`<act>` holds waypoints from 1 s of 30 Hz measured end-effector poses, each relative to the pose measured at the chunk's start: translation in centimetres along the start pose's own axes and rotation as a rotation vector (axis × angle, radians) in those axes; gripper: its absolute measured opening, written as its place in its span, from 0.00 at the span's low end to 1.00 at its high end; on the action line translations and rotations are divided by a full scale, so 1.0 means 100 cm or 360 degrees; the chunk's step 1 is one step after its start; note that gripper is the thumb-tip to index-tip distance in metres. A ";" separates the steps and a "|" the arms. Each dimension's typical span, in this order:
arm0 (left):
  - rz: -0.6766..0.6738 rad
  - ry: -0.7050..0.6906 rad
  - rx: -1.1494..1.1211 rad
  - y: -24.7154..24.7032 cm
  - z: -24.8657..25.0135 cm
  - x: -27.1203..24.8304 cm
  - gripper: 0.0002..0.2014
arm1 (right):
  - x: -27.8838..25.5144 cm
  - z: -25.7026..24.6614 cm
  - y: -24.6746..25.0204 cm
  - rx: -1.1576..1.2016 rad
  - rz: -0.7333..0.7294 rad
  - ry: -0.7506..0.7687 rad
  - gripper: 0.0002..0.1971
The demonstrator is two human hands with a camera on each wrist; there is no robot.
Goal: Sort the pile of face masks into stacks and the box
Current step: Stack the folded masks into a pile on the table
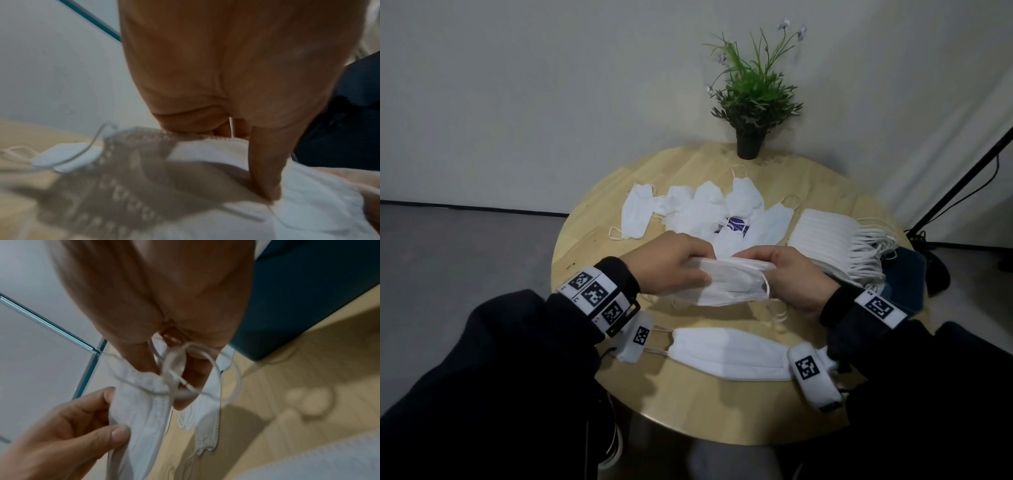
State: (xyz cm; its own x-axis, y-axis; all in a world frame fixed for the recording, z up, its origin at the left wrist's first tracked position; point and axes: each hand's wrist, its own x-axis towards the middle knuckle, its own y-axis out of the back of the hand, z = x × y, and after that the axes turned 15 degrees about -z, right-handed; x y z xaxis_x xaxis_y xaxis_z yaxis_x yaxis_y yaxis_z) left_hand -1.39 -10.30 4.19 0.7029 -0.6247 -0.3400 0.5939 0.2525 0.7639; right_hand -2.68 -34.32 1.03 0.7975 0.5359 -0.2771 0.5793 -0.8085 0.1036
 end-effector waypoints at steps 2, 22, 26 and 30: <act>0.0061 0.0013 -0.0132 -0.002 -0.004 0.001 0.14 | -0.002 0.002 0.003 0.0036 0.0023 -0.0054 0.12; 0.0109 0.0067 -0.0012 -0.008 -0.021 0.000 0.17 | -0.033 0.002 0.010 -0.0212 0.0567 -0.0037 0.09; 0.0057 0.0168 -0.0100 -0.008 -0.026 -0.002 0.20 | -0.040 -0.008 0.023 0.0610 0.0651 0.0155 0.17; -0.0094 0.0258 -0.0386 -0.005 -0.031 -0.008 0.15 | -0.060 -0.012 0.033 0.0984 0.0520 0.0141 0.18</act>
State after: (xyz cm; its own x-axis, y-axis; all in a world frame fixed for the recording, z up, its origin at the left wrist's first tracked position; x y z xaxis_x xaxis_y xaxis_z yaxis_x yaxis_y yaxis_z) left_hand -1.03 -7.66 2.38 0.7062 -0.5224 -0.4779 0.6980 0.4008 0.5934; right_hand -5.34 -39.90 4.18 0.9403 0.2387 -0.2428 0.1268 -0.9073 -0.4009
